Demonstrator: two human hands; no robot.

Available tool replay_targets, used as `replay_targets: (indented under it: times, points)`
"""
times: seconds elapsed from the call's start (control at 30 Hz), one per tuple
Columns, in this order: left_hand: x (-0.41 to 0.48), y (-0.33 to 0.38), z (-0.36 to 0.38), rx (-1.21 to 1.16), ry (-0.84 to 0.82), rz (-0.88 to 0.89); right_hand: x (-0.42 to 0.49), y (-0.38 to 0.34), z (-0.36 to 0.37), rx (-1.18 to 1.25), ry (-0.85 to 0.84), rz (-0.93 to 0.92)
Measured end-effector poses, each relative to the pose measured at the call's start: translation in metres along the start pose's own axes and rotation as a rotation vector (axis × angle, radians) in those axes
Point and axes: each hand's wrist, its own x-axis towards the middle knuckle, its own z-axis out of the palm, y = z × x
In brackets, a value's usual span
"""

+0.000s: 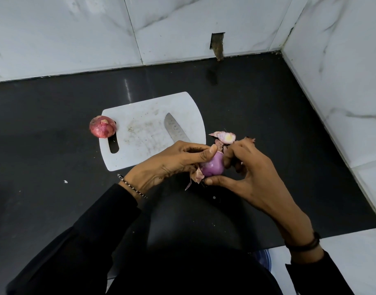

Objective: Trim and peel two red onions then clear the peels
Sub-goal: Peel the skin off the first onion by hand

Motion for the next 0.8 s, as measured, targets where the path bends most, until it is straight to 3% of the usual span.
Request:
replay_targets:
  times: [0.4, 0.67, 0.8]
  points:
    - [-0.001, -0.005, 0.003, -0.271, 0.022, 0.034, -0.003, 0.003, -0.008, 0.120, 0.084, 0.129]
    - [-0.001, -0.004, 0.003, -0.329, 0.080, 0.057, -0.008, 0.003, -0.003, 0.296, -0.001, 0.202]
    - [0.001, -0.005, 0.003, -0.378, 0.121, 0.036, -0.007, 0.004, 0.001, 0.390, 0.109, 0.247]
